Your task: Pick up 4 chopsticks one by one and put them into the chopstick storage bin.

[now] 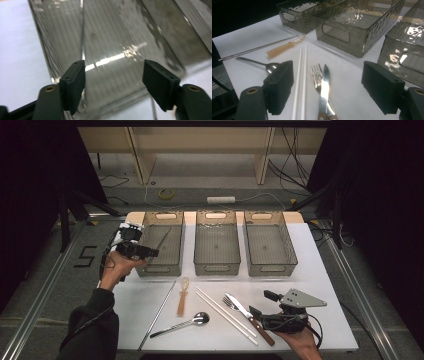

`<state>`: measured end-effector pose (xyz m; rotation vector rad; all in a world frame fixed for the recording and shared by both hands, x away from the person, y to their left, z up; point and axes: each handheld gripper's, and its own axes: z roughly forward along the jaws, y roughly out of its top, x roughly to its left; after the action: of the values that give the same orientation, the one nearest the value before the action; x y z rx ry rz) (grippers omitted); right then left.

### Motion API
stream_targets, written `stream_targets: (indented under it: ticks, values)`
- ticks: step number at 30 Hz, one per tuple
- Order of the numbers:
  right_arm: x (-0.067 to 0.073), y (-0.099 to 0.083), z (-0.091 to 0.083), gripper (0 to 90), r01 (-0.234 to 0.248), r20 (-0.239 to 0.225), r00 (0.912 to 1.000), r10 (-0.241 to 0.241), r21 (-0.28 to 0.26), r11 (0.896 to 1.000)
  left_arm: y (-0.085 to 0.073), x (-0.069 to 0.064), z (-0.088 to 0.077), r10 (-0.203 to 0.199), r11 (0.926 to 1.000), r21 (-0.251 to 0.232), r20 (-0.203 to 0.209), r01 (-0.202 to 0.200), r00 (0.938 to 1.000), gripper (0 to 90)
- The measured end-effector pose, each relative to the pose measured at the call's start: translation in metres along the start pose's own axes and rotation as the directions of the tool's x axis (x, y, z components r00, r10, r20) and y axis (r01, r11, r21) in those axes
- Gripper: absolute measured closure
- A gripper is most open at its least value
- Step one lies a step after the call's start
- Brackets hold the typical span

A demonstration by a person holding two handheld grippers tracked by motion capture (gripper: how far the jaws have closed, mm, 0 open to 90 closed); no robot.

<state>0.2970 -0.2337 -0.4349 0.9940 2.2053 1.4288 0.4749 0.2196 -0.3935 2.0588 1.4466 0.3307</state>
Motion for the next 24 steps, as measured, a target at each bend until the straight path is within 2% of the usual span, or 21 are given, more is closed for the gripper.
stream_targets:
  ticks: [4, 7, 17, 24]
  values:
    - [0.001, 0.000, 0.001, 26.8, 0.002, -0.003, 1.0000, -0.002, 0.004, 1.000, -0.007, -0.014, -0.009, 0.045, 0.9982, 0.040, -0.007, -0.045, 0.9989, 29.8]
    - [0.002, 0.001, 0.001, 26.8, 0.011, -0.003, 0.9999, -0.011, 0.004, 1.000, -0.012, -0.022, -0.016, 0.061, 0.9977, 0.030, 0.007, -0.061, 0.9981, 28.4]
    - [0.003, 0.001, -0.001, 26.8, 0.010, -0.001, 1.0000, -0.010, 0.001, 1.000, -0.028, -0.037, -0.027, 0.089, 0.9952, 0.040, 0.005, -0.090, 0.9960, 25.5]
    - [0.003, 0.002, -0.001, 26.8, 0.012, -0.001, 0.9999, -0.012, 0.001, 1.000, -0.040, -0.046, -0.027, 0.097, 0.9936, 0.059, 0.000, -0.097, 0.9953, 22.7]
